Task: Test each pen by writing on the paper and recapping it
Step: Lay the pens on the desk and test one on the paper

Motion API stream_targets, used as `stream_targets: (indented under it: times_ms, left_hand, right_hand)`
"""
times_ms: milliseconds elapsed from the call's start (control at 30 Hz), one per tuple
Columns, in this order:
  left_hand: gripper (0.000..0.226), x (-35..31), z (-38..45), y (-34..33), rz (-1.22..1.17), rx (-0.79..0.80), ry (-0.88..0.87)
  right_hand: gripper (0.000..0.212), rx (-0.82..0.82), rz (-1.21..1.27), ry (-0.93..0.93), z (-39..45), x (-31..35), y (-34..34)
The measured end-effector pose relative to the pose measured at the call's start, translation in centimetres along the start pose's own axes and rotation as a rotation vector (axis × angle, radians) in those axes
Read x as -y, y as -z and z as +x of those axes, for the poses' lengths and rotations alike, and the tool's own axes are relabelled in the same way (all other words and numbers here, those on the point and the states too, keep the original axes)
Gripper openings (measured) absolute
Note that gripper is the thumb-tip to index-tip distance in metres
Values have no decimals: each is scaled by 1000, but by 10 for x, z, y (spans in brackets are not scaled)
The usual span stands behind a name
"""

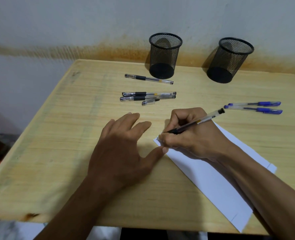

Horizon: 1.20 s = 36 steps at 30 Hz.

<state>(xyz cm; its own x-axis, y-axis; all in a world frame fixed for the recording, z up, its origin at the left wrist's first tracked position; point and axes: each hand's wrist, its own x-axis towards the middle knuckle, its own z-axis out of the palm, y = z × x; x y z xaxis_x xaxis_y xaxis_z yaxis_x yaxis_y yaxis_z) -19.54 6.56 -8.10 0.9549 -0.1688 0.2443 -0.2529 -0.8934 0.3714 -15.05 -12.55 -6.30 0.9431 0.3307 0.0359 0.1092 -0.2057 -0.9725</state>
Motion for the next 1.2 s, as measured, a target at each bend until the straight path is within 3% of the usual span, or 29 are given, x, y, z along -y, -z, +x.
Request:
stream_targets:
  times_ms: [1200]
  left_hand:
    - [73,-1,-1,-1,-1,8,-9]
  right_hand:
    - [20,-84,-21,38,-1,-2,-2]
